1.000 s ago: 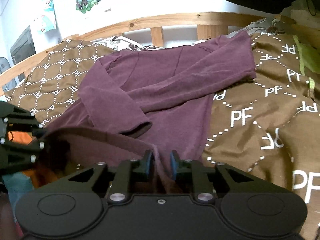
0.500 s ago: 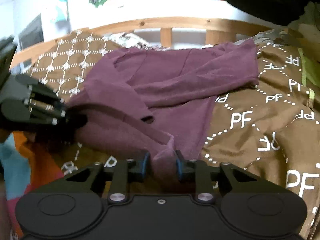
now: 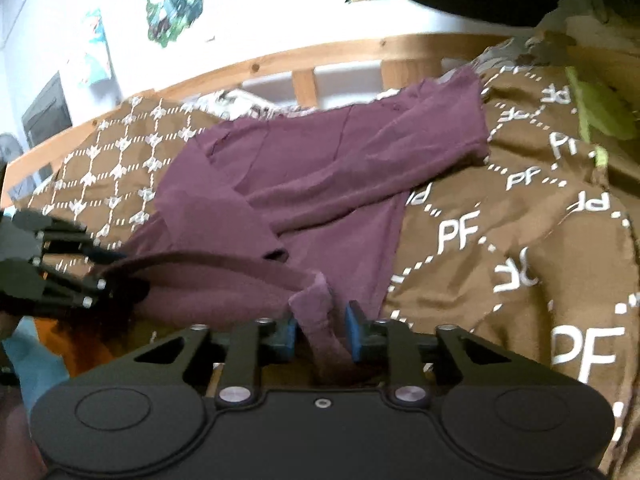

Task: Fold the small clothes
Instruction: 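Grasp the sweater hem with the right gripper while the left gripper grasps the hem, then lift the hem with both grippers and carry it over toward the collar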

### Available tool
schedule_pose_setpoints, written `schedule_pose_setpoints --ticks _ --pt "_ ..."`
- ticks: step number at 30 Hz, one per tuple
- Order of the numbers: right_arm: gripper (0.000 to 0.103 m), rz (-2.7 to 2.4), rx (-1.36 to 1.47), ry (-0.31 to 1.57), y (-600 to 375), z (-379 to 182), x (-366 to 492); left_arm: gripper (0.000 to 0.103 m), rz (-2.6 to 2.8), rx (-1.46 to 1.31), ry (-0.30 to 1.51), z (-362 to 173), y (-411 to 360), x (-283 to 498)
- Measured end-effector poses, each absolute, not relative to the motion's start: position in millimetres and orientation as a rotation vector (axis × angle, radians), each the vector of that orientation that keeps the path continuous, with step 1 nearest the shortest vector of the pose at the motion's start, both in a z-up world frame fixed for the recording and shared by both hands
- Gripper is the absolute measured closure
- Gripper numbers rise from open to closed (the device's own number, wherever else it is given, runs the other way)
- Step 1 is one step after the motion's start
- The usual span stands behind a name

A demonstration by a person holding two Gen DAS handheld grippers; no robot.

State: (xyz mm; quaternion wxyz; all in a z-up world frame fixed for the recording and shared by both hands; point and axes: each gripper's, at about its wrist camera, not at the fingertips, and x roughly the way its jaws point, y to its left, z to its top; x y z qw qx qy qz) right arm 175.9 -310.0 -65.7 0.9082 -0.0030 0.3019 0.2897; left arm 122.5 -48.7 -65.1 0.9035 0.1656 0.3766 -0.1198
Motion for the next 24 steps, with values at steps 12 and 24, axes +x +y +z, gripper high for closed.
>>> schedule_pose_setpoints --ticks 12,24 --pt "0.096 0.542 0.197 0.497 -327 -40 188 0.044 -0.267 0.424 0.799 -77 -56 96" --pt "0.096 0.470 0.242 0.498 -352 -42 193 0.068 -0.069 0.491 0.798 -79 -29 88"
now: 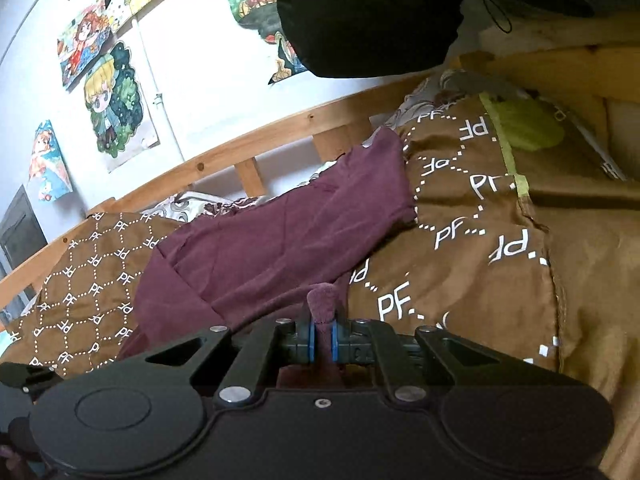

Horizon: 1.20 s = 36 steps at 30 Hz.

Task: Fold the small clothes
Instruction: 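Lift the hem with both grippers and carry it over toward the collar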

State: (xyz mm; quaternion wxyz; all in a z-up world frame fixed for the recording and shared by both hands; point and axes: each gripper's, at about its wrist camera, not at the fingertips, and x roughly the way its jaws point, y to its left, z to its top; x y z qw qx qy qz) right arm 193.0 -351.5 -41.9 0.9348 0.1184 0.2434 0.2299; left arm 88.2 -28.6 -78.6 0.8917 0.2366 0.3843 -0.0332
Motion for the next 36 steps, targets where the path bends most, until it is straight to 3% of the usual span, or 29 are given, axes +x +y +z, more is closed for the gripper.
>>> schedule_pose_setpoints --ticks 1,3,5,21,36 --pt "0.096 0.471 0.235 0.496 -350 -42 192 0.072 -0.056 0.489 0.799 -77 -25 88" --pt "0.096 0.470 0.225 0.496 -349 -42 191 0.091 -0.034 0.481 0.800 -75 -19 86" --pt "0.096 0.471 0.229 0.498 -350 -42 191 0.097 -0.036 0.440 0.781 -67 -11 83" --pt "0.096 0.466 0.201 0.357 -351 19 112 0.099 -0.040 0.233 0.471 28 31 26" --pt "0.096 0.507 0.146 0.342 -350 86 -52 0.098 -0.116 0.220 0.405 85 68 -96"
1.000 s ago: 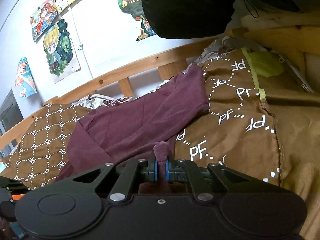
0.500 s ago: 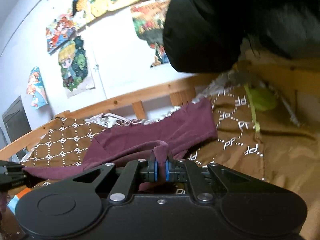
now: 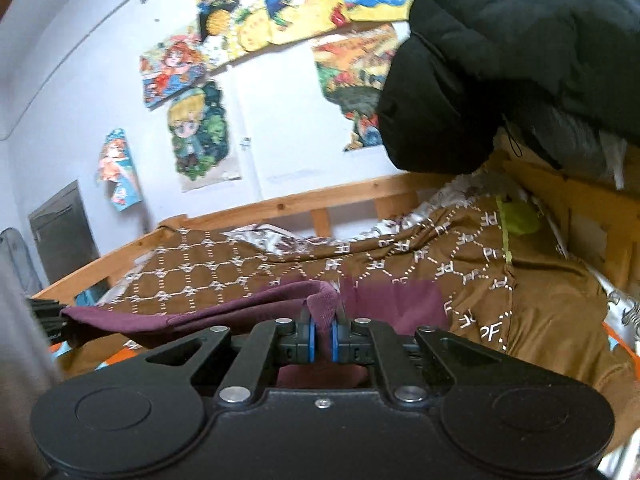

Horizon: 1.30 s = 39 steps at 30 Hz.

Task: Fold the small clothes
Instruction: 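Lift the hem with both grippers and carry it over toward the collar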

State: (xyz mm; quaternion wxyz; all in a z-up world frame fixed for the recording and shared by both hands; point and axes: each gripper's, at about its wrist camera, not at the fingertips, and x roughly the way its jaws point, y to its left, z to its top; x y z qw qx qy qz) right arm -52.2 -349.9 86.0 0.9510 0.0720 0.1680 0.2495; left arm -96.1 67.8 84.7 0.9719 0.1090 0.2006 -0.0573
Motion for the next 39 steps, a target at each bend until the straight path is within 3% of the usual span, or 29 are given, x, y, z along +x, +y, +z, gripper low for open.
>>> schedule_pose_setpoints --ticks 7,18,25,31,34,39 --pt "0.096 0.501 0.099 0.335 -340 93 -40 0.098 -0.111 0.137 0.480 103 74 -45" --pt "0.096 0.407 0.110 0.350 -308 85 120 0.097 -0.041 0.250 0.644 113 59 135" --pt "0.096 0.385 0.141 0.381 -301 45 206 0.096 -0.002 0.238 0.774 67 65 232" --pt "0.095 0.389 0.146 0.505 -295 -2 264 0.095 0.006 0.219 0.875 14 74 271" --pt "0.094 0.385 0.147 0.554 -291 -20 282 0.090 0.004 0.207 0.924 -9 78 282" --pt "0.083 0.322 0.147 0.627 -293 -42 297 0.072 0.022 0.111 0.947 -25 93 293"
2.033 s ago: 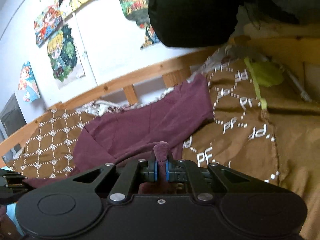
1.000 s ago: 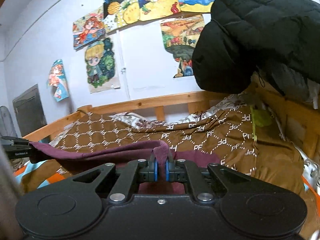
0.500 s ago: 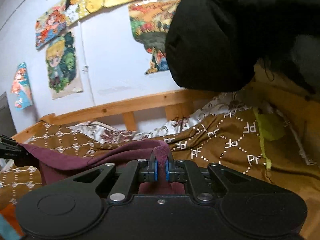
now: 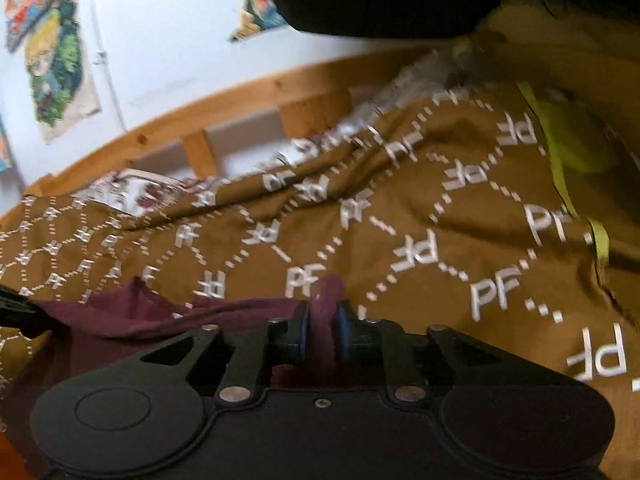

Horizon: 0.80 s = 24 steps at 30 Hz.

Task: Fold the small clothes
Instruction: 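Lift the hem with both grippers and carry it over toward the collar, then lay the hem down on the sweater and open both grippers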

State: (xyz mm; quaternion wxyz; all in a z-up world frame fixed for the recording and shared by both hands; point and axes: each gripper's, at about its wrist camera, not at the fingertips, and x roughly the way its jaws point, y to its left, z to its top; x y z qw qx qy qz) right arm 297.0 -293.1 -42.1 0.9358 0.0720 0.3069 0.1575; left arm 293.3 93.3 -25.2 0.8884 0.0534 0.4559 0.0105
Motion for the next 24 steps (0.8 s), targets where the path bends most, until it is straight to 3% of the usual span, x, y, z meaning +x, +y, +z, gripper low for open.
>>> schedule_pose_setpoints --ticks 2,3,4,6,8,13,24 --pt "0.079 0.306 0.154 0.642 -298 -46 299 0.065 0.018 0.047 0.940 -25 102 295" --pt "0.075 0.304 0.155 0.645 -300 -46 298 0.050 0.018 0.016 0.936 -25 107 295" --pt "0.068 0.299 0.154 0.644 -302 -46 296 0.041 0.020 -0.009 0.928 -26 112 294" --pt "0.051 0.294 0.143 0.633 -304 -43 288 0.012 0.023 -0.041 0.907 -23 119 289" --pt "0.027 0.298 0.136 0.621 -305 -40 276 0.009 0.017 -0.064 0.873 -20 126 281" --pt "0.005 0.347 0.127 0.585 -308 -33 228 0.001 0.017 -0.125 0.841 -15 139 256" --pt "0.008 0.415 0.156 0.503 -300 -42 173 0.001 -0.029 -0.177 0.829 -25 132 175"
